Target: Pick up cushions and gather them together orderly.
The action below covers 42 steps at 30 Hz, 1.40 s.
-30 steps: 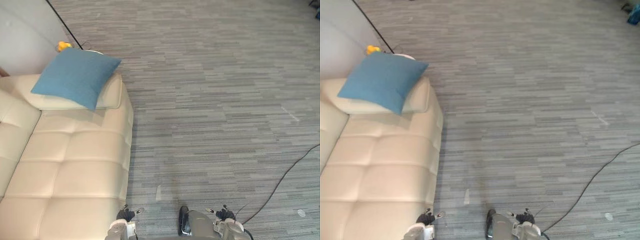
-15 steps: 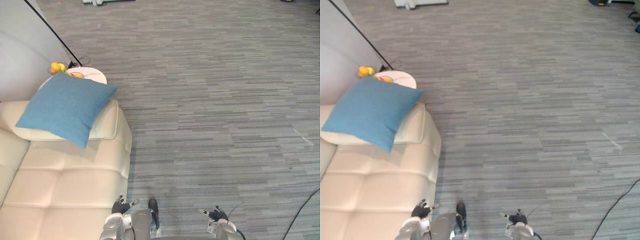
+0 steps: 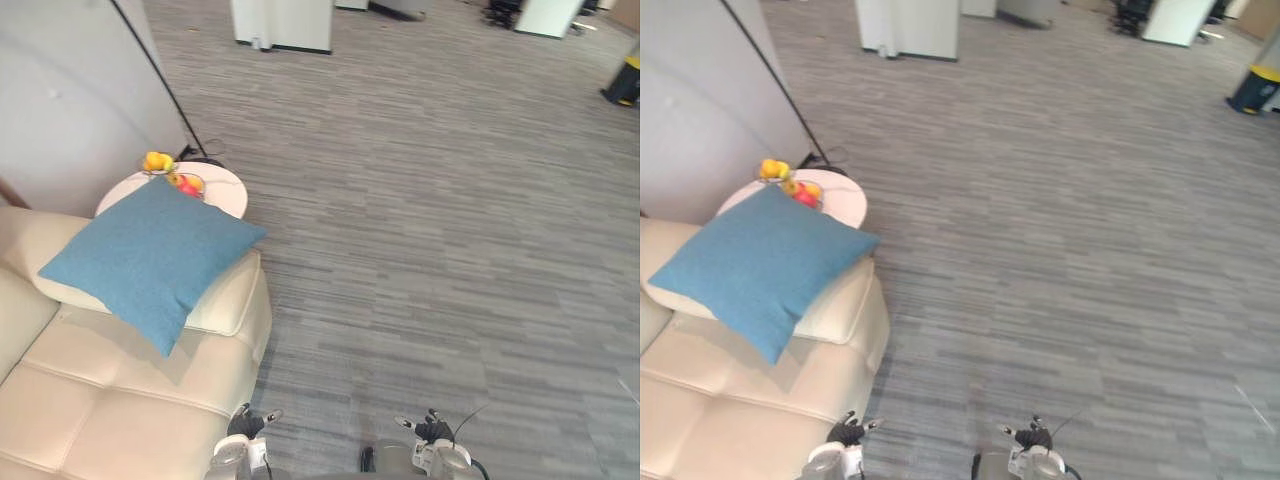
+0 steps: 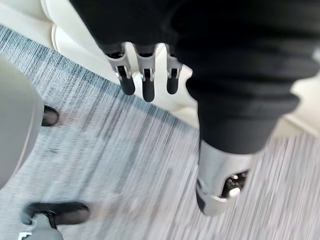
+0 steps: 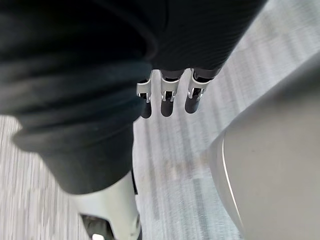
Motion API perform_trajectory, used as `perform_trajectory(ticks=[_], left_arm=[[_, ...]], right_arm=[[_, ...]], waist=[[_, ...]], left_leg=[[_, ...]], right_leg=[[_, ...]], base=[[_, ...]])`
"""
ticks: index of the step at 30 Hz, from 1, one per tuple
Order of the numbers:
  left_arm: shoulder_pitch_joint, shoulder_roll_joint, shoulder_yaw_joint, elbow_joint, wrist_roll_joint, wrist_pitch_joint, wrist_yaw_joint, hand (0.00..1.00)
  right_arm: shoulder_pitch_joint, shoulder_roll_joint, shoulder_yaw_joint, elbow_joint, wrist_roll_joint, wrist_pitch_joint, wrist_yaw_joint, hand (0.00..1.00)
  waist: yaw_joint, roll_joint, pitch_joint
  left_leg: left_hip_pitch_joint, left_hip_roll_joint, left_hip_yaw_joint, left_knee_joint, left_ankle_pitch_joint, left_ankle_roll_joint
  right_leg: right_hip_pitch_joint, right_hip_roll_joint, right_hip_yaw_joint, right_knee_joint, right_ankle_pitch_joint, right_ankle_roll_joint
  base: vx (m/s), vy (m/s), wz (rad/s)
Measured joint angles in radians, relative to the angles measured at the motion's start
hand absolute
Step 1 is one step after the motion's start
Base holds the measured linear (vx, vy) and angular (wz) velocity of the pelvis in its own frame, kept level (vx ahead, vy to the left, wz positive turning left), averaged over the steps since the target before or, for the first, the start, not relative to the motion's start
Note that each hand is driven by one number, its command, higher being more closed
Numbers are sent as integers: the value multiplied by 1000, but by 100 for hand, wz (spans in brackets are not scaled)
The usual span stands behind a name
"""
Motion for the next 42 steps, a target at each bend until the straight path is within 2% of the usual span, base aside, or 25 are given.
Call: perform_trajectory(ticks=[1,3,4,5,6,7,10,11,12,13,15,16,20,22,24,26,29,30,31,32,33,34,35,39,42], left_arm=[[16,-16,6,1,0,-1,0,0],[18,-25,6,1,1,0,-2,0],[9,-25,11,1,1,1,-1,0],[9,-25,14,-1,1,1,-1,0],[4,-26,19,-10,1,0,-1,0],[8,-25,14,-21,2,-3,-1,0],[8,-24,-4,-25,3,-7,-2,0],[7,-24,-4,-25,10,-8,-2,0],[7,-24,-7,-23,11,-9,-2,0],[6,-22,-8,-22,12,-10,-2,0],[3,-5,-11,-26,11,-15,-1,0],[3,-1,-10,-27,11,-16,-1,0],[13,24,-12,3,12,-13,-3,0],[21,22,-15,11,13,-13,-8,0],[20,38,-53,14,18,-12,-13,0],[20,57,-54,13,20,-12,-14,0],[19,56,-51,15,22,-11,-14,0],[19,55,-51,15,23,-11,-14,0],[18,52,-49,18,23,-11,-13,0],[18,51,-47,21,27,-11,-12,0],[17,50,-39,21,32,-12,-11,0],[17,50,-38,21,32,-12,-10,0],[7,47,-27,29,32,-9,-7,0],[0,-23,-8,30,33,-13,-7,0],[-3,-24,-9,29,41,-12,-10,0]], right_arm=[[0,-16,0,11,0,1,0,0],[-19,-35,1,31,0,4,0,0],[-18,-34,2,30,1,4,0,0],[-17,-33,2,30,1,5,0,0],[-13,-30,4,30,1,5,-1,0],[-5,-27,3,31,3,5,-1,0],[-4,-26,3,28,3,4,0,0],[-6,-26,3,27,3,5,0,0],[-5,-29,1,26,2,5,0,0],[-6,-29,1,29,1,5,0,0],[-6,-18,1,32,1,7,0,0],[-10,-14,0,33,1,8,0,0],[-9,-3,-3,44,-2,10,1,0],[-9,-8,-14,47,-6,10,2,0],[2,-14,-27,44,-22,9,3,0],[22,-7,-33,32,-22,8,8,0],[26,-12,-39,30,-22,2,11,0],[26,-13,-39,30,-22,1,11,0],[24,-20,-38,29,-21,0,11,0],[25,-20,-37,28,-21,0,11,0],[26,-20,-34,29,-21,0,11,0],[27,-20,-34,29,-21,0,11,0],[35,-22,-33,30,-17,3,16,0],[21,-60,-23,31,-20,7,16,0],[27,-51,-16,31,-19,7,18,0]], waist=[[2,25,-23],[0,49,-22],[-3,53,-17],[-1,52,-14],[3,48,-7],[3,43,-4],[3,41,-3],[2,43,-2],[2,50,-3],[2,48,-3],[9,17,-8],[14,16,-5],[16,10,-6],[11,17,-11],[0,0,-11],[-3,-23,-17],[-3,-18,-11],[-4,-16,-10],[-4,-9,-5],[-7,-7,-5],[-9,-9,-5],[-9,-12,-5],[-13,-17,0],[-17,49,-7],[-20,41,-3]], left_leg=[[-3,21,-19,-1,3,-4],[-54,56,-30,95,22,-38],[-130,75,-17,248,52,-80],[-155,85,-4,300,63,-91],[-214,122,66,413,63,-86],[-227,154,160,431,63,-83],[-252,164,289,336,83,-49],[-259,165,361,242,108,-25],[-272,167,446,135,168,-24],[-270,165,474,124,165,-20],[-261,131,551,68,183,-7],[-259,127,555,65,183,-6],[-175,42,526,-41,192,15],[-123,14,475,-103,189,24],[-69,-23,389,-118,172,50],[-56,-21,308,-113,159,56],[-24,7,211,-117,143,44],[-20,14,200,-117,138,39],[-4,39,158,-117,122,19],[-1,47,146,-116,114,8],[6,58,116,-111,98,-15],[8,58,107,-108,93,-25],[18,60,71,-86,66,-59],[32,129,89,-129,106,-88],[45,159,84,-121,157,-94]], right_leg=[[-1,9,-39,14,-35,-17],[26,13,-110,21,-71,-48],[68,11,-150,-4,-80,-62],[84,11,-162,-17,-82,-65],[142,11,-196,-55,-86,-73],[200,4,-234,-93,-86,-74],[249,-17,-272,-144,-88,-70],[262,-26,-294,-159,-91,-59],[266,-33,-324,-164,-97,-40],[269,-39,-331,-164,-100,-31],[286,-67,-350,-226,-75,3],[294,-67,-351,-242,-65,7],[363,-106,-352,-265,-40,20],[326,-139,-351,-82,-41,21],[209,-206,-290,275,-4,23],[141,-178,-221,396,-71,15],[63,-108,-202,329,-130,3],[55,-95,-197,304,-130,3],[29,-40,-160,202,-125,-1],[24,-27,-148,160,-123,-1],[16,0,-107,47,-92,-8],[19,4,-94,9,-75,-9],[44,7,-86,-73,22,-32],[53,37,-180,-18,-65,-79],[123,53,-219,-47,-72,-91]], base=[[414,-275,62],[438,-314,92],[300,-261,85],[251,-237,80],[245,-209,70],[190,-160,69],[95,-41,45],[132,73,59],[166,109,66],[184,155,75],[165,156,47],[172,143,8],[149,124,22],[116,120,61],[190,89,123],[223,-17,126],[231,-93,95],[296,-199,88],[246,-198,67],[324,-272,86],[247,-213,54],[449,-356,89],[408,-289,63],[388,-249,58],[270,-189,48]])
